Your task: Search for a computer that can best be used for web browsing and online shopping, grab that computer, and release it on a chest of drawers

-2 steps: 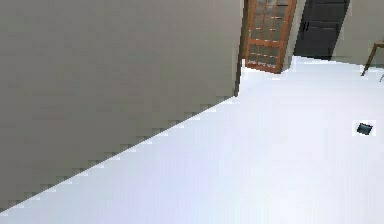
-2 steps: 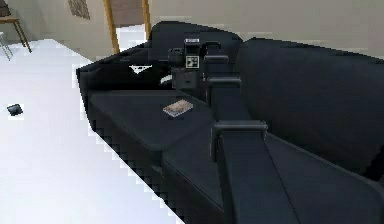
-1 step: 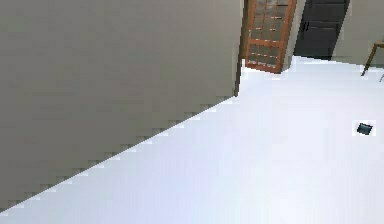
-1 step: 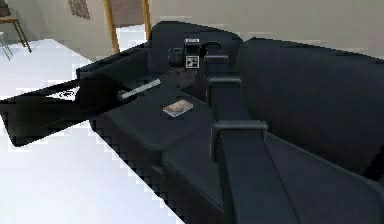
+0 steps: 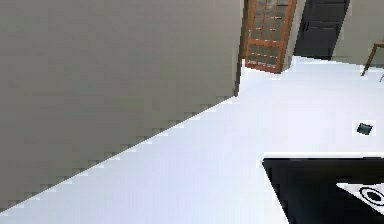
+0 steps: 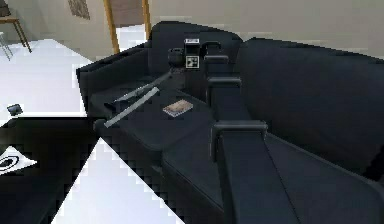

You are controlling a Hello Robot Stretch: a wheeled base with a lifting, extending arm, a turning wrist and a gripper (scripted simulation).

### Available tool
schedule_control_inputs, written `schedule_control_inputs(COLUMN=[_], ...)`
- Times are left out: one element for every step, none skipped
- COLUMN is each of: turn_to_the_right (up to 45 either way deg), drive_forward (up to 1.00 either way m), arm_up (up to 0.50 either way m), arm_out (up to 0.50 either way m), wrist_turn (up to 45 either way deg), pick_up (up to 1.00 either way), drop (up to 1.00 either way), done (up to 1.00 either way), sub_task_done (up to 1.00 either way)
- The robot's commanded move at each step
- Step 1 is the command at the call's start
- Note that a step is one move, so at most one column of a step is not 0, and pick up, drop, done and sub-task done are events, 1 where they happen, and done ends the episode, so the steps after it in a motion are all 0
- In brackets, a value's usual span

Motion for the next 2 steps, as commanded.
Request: schedule_control_inputs(turn_to_the_right=[0.0,0.0], drive_forward=[0.00,0.00], arm_up=[0.00,0.00], arm_out=[0.00,-0.38], wrist_turn=[-33.0,0.0], pick_up=[0.00,0.00], drop=[0.00,0.00], done=[0.00,0.00], sub_task_done=[0.00,0.00])
